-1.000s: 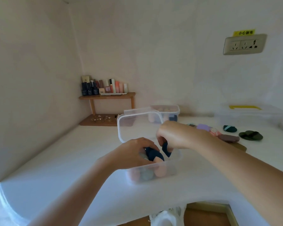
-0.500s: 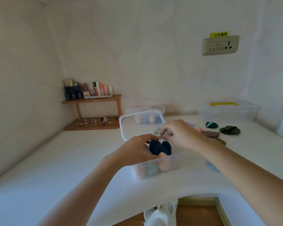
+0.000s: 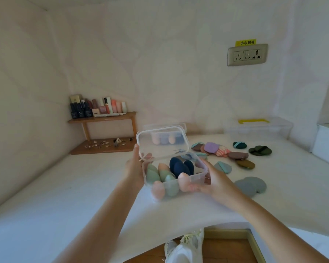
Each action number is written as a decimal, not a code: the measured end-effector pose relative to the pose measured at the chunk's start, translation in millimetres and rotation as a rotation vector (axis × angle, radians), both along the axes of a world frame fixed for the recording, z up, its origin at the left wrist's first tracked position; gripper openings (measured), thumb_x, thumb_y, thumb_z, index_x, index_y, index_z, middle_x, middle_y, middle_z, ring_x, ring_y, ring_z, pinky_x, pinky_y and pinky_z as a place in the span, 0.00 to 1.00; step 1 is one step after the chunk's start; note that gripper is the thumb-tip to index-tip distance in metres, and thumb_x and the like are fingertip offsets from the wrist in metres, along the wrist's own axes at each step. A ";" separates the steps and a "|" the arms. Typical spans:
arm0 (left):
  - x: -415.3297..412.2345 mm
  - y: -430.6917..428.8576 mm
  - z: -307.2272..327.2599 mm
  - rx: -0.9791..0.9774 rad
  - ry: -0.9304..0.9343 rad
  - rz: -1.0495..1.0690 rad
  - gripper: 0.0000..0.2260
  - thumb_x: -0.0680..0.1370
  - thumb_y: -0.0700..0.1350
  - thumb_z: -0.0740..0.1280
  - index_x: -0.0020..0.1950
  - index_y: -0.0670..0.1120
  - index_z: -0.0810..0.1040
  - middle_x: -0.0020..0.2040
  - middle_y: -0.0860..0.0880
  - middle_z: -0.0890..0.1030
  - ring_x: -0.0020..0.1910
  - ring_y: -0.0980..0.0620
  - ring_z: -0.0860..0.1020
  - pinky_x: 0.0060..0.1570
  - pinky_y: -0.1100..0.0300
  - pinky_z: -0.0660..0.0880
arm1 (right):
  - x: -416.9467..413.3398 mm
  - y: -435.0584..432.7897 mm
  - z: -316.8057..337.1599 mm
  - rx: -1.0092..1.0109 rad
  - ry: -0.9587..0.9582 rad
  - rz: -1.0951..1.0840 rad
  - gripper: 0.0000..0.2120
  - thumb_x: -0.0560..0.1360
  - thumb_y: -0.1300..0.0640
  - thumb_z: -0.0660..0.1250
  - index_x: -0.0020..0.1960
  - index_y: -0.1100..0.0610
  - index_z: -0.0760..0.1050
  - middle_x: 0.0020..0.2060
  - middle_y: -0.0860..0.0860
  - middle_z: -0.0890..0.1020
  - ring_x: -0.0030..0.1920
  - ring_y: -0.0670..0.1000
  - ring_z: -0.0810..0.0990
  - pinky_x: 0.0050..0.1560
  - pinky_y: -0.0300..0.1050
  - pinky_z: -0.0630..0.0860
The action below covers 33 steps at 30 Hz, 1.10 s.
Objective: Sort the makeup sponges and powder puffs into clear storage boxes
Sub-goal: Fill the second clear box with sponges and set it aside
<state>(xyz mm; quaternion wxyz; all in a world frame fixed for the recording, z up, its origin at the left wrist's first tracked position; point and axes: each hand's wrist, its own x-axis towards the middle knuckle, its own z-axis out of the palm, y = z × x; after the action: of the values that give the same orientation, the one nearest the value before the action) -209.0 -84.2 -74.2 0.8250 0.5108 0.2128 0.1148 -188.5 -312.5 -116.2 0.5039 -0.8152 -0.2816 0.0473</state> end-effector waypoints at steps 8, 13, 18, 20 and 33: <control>-4.4 9.7 -0.4 0.021 -0.158 -0.241 0.22 0.77 0.61 0.56 0.41 0.44 0.78 0.47 0.46 0.80 0.46 0.49 0.76 0.54 0.53 0.69 | 1.5 4.4 -3.5 0.005 0.045 -0.120 0.65 0.52 0.36 0.77 0.78 0.46 0.42 0.75 0.47 0.62 0.73 0.50 0.63 0.69 0.48 0.66; -13.2 9.6 -0.9 0.599 -0.191 -0.335 0.06 0.72 0.48 0.70 0.44 0.47 0.82 0.53 0.52 0.81 0.57 0.48 0.76 0.58 0.55 0.70 | -0.4 2.4 -1.0 0.106 -0.017 -0.164 0.64 0.58 0.49 0.80 0.76 0.43 0.36 0.72 0.45 0.64 0.71 0.50 0.67 0.60 0.38 0.67; -20.7 -0.8 24.3 1.554 -0.099 -0.494 0.16 0.80 0.52 0.58 0.68 0.56 0.70 0.72 0.54 0.67 0.71 0.53 0.63 0.72 0.52 0.55 | -7.7 2.2 2.9 0.059 -0.160 -0.097 0.49 0.60 0.45 0.79 0.72 0.32 0.53 0.65 0.27 0.62 0.63 0.30 0.65 0.63 0.38 0.70; -23.3 -18.0 28.3 1.757 0.003 -0.651 0.26 0.78 0.60 0.56 0.75 0.55 0.57 0.77 0.50 0.55 0.76 0.50 0.52 0.74 0.46 0.43 | -8.8 3.0 3.0 0.019 -0.192 -0.089 0.41 0.62 0.46 0.78 0.67 0.32 0.59 0.59 0.22 0.62 0.60 0.26 0.64 0.63 0.39 0.70; -8.8 -33.1 22.0 1.930 0.207 -0.665 0.49 0.66 0.65 0.71 0.76 0.56 0.44 0.73 0.46 0.56 0.72 0.44 0.54 0.69 0.41 0.51 | -4.3 -10.8 3.1 0.057 -0.168 0.027 0.29 0.67 0.35 0.66 0.67 0.38 0.68 0.64 0.34 0.72 0.62 0.43 0.76 0.62 0.46 0.76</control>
<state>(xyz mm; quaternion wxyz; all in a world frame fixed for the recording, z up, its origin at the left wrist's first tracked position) -217.8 -117.3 -52.2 0.0302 0.9973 -0.0524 -0.0423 -192.9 -323.2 -113.1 0.5009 -0.7977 -0.3351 -0.0225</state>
